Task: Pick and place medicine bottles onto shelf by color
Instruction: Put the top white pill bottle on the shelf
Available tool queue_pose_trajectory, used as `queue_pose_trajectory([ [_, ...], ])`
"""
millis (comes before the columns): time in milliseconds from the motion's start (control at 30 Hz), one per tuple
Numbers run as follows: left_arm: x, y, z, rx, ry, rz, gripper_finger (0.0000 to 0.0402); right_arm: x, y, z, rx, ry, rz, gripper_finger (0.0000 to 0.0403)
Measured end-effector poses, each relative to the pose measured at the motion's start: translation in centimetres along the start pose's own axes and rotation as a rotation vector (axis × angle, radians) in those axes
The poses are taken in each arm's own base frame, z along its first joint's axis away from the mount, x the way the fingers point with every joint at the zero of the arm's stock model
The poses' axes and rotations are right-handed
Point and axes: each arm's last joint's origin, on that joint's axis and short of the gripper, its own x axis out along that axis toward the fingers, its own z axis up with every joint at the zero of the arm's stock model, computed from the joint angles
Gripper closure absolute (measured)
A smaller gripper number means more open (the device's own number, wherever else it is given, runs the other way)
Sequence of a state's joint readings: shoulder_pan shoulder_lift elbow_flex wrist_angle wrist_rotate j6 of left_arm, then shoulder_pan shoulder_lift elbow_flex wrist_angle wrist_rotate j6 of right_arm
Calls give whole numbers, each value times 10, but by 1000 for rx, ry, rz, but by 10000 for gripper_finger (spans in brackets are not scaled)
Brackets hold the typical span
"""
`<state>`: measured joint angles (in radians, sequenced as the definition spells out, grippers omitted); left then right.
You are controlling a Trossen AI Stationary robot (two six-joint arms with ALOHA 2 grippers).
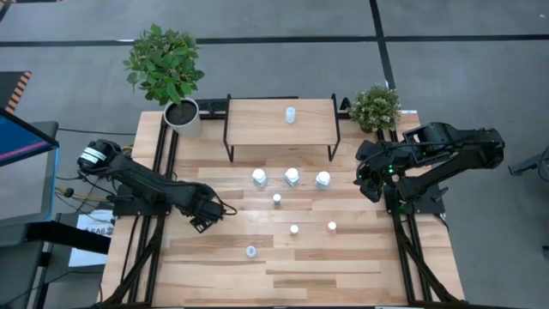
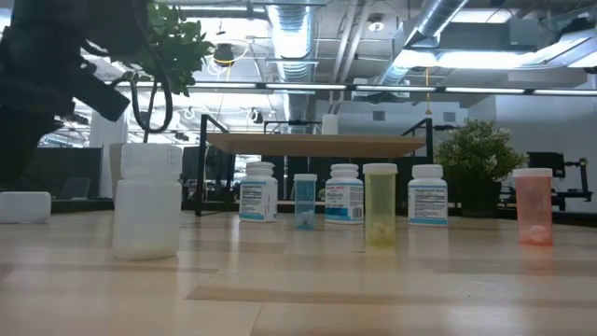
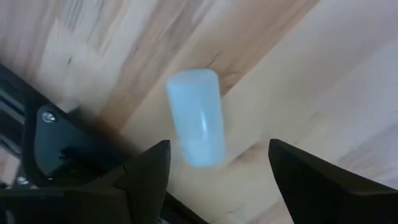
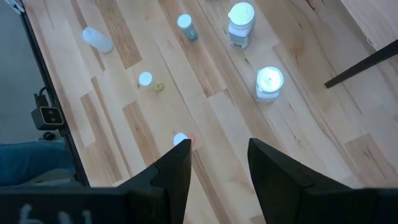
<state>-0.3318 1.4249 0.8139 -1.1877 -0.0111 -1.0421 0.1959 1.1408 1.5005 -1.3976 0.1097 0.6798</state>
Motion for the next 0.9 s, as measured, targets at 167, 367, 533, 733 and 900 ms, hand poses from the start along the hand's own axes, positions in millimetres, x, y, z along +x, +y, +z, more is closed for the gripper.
queue_pose_trajectory([
  [167, 1, 4, 5, 15, 19, 4, 145, 0, 0, 0, -4, 2, 2, 223],
  [367, 34, 12, 6, 18, 137, -86, 145, 0, 0, 0, -7, 3, 3, 223],
  [533, 49, 20, -1, -12, 166, -92, 145, 0, 1, 0, -7, 15, 19, 223],
  [733, 47, 15, 3, 14, 102, -158, 146, 0, 1, -1, -7, 20, 25, 223],
  [900, 47, 14, 4, 14, 84, -172, 164, 0, 1, -1, -7, 19, 25, 223],
])
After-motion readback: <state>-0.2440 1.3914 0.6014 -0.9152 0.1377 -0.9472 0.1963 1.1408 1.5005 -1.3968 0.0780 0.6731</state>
